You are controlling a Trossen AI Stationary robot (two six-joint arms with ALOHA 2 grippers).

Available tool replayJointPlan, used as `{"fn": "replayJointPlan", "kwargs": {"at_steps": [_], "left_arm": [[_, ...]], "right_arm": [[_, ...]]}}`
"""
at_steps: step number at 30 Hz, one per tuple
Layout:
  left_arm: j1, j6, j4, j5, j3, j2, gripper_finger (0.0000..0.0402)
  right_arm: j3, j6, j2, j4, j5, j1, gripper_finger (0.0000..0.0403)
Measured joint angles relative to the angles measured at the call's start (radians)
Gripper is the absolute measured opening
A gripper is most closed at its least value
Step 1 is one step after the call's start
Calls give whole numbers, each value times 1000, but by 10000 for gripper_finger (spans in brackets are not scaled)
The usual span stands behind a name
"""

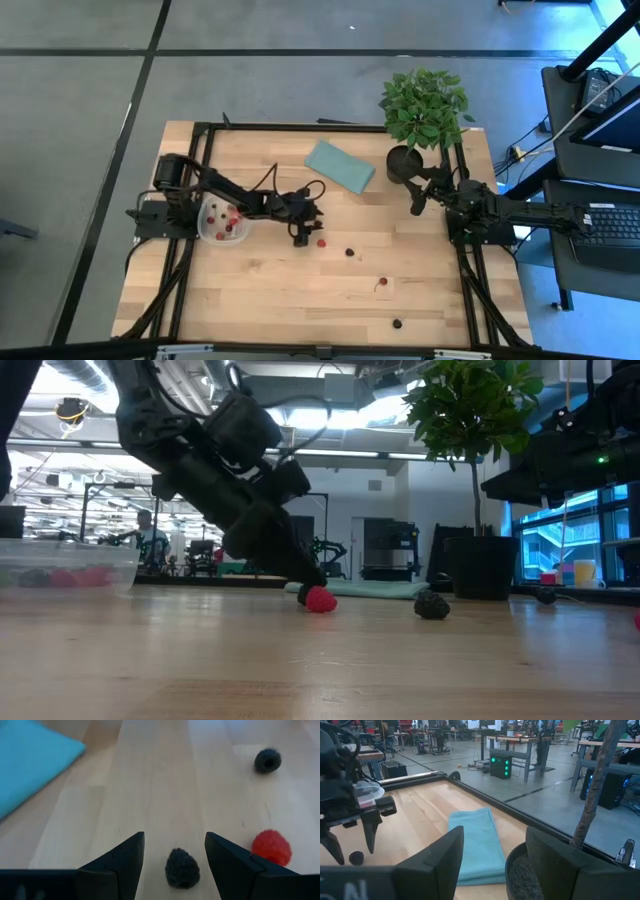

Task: Pick and placing Produce into tupperware
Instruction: Put the top blackberry into the transparent bin

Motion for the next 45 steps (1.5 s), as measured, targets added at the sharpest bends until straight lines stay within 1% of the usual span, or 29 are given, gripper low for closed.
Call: {"fn": "replayJointPlan", "kwargs": {"at_steps": [10, 35, 39, 45], "left_arm": [[0, -10, -61, 0, 3, 17, 203], [-5, -34, -64, 0, 3, 17, 202], [-5, -34, -64, 0, 3, 17, 183], [-5, -34, -64, 0, 3, 17, 131]], "right_arm": [[0, 0, 0, -9, 0, 0, 217], [0, 0, 0, -9, 0, 0, 217], [0, 0, 0, -9, 0, 0, 217], [0, 0, 0, -9, 0, 0, 217]]}}
